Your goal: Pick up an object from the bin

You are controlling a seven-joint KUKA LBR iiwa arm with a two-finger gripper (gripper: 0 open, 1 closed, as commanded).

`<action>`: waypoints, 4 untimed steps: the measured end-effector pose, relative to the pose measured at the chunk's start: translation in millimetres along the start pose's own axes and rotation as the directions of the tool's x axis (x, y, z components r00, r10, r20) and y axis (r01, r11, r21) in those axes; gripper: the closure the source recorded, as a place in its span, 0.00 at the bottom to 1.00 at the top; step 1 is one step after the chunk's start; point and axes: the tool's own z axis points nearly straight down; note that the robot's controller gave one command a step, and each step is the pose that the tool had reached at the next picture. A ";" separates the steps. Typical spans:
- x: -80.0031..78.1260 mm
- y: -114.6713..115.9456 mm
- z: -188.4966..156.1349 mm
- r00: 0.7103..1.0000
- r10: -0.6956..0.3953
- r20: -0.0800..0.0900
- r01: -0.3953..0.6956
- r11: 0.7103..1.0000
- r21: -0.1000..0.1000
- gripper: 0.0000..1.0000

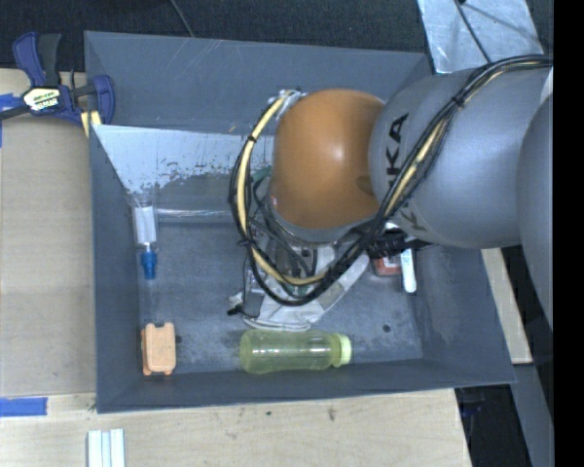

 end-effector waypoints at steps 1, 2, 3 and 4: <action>-19.4 -16.5 28.8 0.996 0.084 -0.001 -0.084 0.996 0.001 0.00; -15.8 -43.3 47.3 1.000 0.019 -0.001 -0.019 1.000 0.002 0.00; -11.3 -47.2 51.6 0.998 0.056 0.002 -0.056 0.998 0.000 0.00; -8.1 -39.1 67.8 1.000 0.005 -0.002 -0.005 1.000 0.001 0.00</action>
Offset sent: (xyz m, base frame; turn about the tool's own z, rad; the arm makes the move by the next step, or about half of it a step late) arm -0.0026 -0.0610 -0.0589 0.0910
